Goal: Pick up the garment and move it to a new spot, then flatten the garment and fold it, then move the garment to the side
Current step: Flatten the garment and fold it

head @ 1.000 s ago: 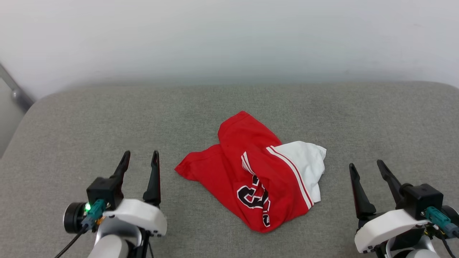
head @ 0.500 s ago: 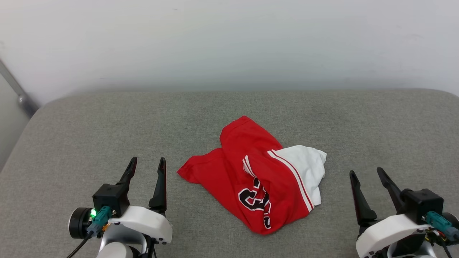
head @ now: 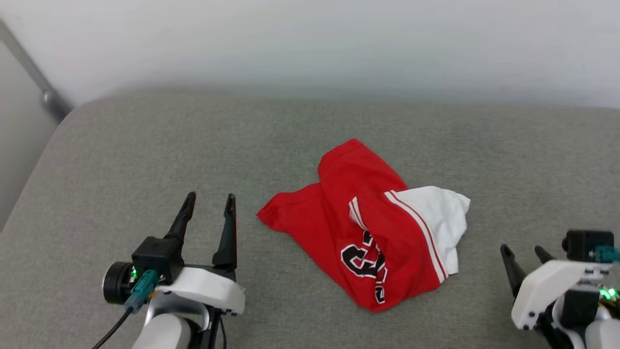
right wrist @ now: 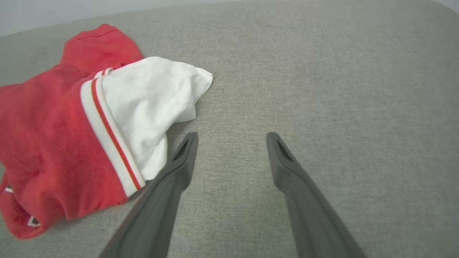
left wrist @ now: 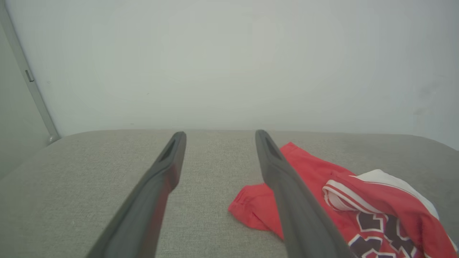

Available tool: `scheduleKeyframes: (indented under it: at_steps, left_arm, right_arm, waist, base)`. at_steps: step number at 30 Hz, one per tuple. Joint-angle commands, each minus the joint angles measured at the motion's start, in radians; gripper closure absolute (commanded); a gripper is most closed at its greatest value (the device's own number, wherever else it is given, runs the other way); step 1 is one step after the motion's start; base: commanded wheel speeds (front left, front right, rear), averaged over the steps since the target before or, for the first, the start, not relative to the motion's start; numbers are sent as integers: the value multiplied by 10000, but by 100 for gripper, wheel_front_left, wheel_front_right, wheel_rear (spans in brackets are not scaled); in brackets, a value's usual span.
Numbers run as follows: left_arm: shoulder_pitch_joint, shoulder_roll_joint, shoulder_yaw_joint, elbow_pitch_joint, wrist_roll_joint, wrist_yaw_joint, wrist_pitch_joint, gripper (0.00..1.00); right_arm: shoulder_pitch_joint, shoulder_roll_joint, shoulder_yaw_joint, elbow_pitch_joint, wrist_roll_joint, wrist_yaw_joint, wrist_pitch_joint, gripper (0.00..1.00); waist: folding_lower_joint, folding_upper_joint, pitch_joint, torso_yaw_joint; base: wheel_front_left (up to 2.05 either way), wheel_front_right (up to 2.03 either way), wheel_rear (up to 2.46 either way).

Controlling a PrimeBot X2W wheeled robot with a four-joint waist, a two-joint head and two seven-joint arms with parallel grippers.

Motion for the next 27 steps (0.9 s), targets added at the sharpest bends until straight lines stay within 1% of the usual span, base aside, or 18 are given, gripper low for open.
scheduleKeyframes:
  at_steps: [1,6,9,12,15,17,18,19,20,21,22,27]
  left_arm:
    - [-193,-48,-67,-37,56,-48,-102,0]
    - [-578,-260,-235,-14,163,-159,-259,0]
    - [-766,-426,-302,86,151,-224,-327,0]
    - [-905,-537,-351,258,145,-331,-394,0]
    - [-1014,-621,-329,432,164,-420,-422,0]
    - [-1067,-668,-324,502,208,-446,-445,0]
    - [-1082,-672,-302,529,216,-460,-458,0]
    - [-1080,-663,-272,561,219,-465,-466,0]
    - [-1078,-662,-242,584,230,-471,-472,0]
    - [-1073,-666,-210,604,242,-470,-476,0]
    - [-1068,-678,-189,620,260,-457,-480,0]
    - [-834,-665,-61,697,278,-432,-497,0]
  right_arm:
    - [-369,-215,112,70,237,-3,591,0]
    - [-1265,-903,754,280,876,-3,2595,0]
    - [-1751,-1176,1251,444,1260,-3,3508,0]
    - [-2063,-1357,1667,770,1613,-3,4231,0]
    - [-2146,-1368,1957,1276,1869,-3,4826,0]
    - [-2060,-1213,1977,1630,2103,-3,5135,0]
    - [-2008,-1208,2067,1755,2086,-3,5301,17]
    - [-1936,-1152,2107,1871,2181,-3,5460,60]
    - [-1902,-1077,2138,1936,2280,-3,5599,93]
    - [-1911,-1079,2192,1929,2300,-2,5681,100]
    - [-1946,-1135,2221,1880,2337,-2,5690,100]
    - [-2709,-1743,2295,867,2106,-3,4737,100]
  waist:
    - [0,-1,405,376]
    - [0,-1,954,829]
    - [0,-1,1210,1032]
    - [0,-1,1396,1173]
    - [0,-1,1488,1230]
    - [0,-1,1530,1258]
    - [0,-1,1533,1260]
    - [0,-1,1529,1249]
    - [0,-1,1523,1229]
    - [0,-1,1516,1207]
    - [0,-1,1501,1183]
    - [0,-1,1204,838]
  base:
    - [0,0,0]
    - [0,0,0]
    - [0,0,0]
    - [0,0,0]
    - [0,0,0]
    - [0,0,0]
    - [0,0,0]
    - [0,0,0]
    - [0,0,0]
    - [0,0,0]
    - [0,0,0]
    - [0,0,0]
